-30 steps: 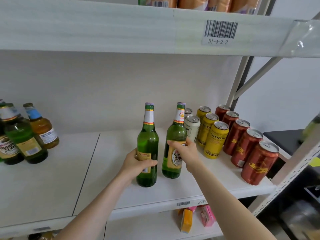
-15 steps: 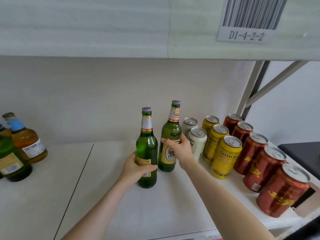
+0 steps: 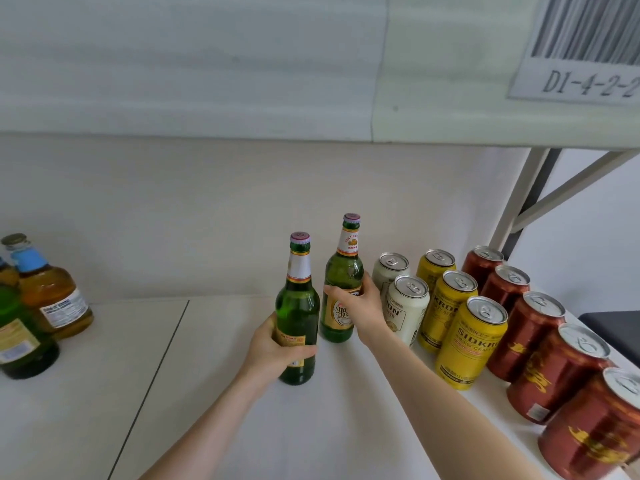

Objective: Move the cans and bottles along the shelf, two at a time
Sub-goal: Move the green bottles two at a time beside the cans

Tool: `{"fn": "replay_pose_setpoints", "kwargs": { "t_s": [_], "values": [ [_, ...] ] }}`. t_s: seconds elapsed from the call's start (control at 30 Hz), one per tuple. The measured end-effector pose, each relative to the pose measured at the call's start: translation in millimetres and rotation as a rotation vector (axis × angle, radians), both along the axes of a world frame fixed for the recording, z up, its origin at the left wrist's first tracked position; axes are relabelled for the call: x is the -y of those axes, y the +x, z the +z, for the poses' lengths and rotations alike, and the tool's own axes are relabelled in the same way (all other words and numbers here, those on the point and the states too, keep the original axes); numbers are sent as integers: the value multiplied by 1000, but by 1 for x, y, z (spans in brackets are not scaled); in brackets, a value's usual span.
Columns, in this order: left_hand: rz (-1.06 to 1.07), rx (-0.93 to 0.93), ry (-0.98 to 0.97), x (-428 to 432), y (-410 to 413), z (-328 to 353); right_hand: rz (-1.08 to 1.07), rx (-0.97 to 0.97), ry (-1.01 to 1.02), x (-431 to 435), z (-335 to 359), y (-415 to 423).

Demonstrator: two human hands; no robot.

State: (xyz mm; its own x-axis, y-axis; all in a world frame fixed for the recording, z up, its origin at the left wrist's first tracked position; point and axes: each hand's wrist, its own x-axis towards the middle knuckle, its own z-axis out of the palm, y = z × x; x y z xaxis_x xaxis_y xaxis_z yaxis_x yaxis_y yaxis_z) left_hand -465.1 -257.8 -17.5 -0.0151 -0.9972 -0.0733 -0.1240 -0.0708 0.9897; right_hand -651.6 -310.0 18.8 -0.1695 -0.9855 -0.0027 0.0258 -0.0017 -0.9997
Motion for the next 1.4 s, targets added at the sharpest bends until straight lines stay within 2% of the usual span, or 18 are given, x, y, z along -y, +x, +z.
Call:
{"fn": "replay_pose_setpoints", "kwargs": {
  "t_s": [0.47,0.8,0.9,1.17,1.4],
  "values": [
    [-38,4,-5,-5,7,-9,62,-12,24,1,-9,1],
    [-125,13,38,-9,38,-32,-26,65,119,-54,-20,-10],
    [-153,30,38,-7,41,-33,0,28,93,-78,-19,-6],
    [-212,15,46,-13,28,-35,259,-140,13,-102,-6,18],
    [-271,-5,56,-24,-5,-35,224,-158,-30,-114,-6,-1]
  ]
}}
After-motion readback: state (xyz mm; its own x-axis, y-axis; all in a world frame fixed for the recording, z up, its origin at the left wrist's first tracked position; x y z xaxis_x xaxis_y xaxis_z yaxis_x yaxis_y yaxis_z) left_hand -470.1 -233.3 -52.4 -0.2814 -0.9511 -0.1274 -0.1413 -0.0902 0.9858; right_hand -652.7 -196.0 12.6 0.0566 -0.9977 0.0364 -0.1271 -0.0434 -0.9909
